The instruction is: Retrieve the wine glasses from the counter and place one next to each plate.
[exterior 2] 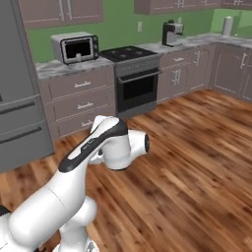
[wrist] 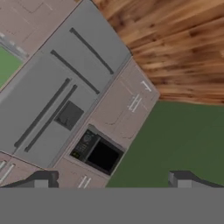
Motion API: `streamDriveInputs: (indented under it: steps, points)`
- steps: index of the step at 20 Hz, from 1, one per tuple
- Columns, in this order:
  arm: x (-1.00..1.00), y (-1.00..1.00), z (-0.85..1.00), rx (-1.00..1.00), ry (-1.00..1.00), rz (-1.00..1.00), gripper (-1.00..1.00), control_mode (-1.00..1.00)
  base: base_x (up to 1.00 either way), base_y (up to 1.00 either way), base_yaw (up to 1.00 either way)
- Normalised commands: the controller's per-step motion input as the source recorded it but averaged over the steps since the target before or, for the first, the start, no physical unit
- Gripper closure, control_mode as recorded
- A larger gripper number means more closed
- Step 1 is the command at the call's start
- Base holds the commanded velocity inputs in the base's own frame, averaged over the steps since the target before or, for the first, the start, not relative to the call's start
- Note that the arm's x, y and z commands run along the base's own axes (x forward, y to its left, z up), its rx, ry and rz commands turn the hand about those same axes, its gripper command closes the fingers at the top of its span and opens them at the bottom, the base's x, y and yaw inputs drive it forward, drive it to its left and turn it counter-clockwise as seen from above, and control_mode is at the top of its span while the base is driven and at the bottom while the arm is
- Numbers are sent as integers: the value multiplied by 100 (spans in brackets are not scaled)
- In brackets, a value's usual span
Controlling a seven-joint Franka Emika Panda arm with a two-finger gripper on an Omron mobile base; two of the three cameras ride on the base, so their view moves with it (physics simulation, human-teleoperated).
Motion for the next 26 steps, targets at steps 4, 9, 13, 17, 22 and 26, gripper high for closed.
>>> streamDriveInputs:
  steps: [4, 9, 13, 17, 22, 26]
  points:
    - [0, 0, 0, 0, 0, 0, -100, 100, 100, 100, -14]
    - [0, 0, 0, 0, 0, 0, -100, 100, 100, 98, -9]
    - [0, 0, 0, 0, 0, 0, -100, 100, 100, 90, -4]
    - [0, 0, 0, 0, 0, 0, -100, 100, 100, 71, 0]
    - [0, 0, 0, 0, 0, 0, -100, 100, 100, 36, 4]
    - [0, 0, 0, 0, 0, 0, -100, 100, 100, -7, 11]
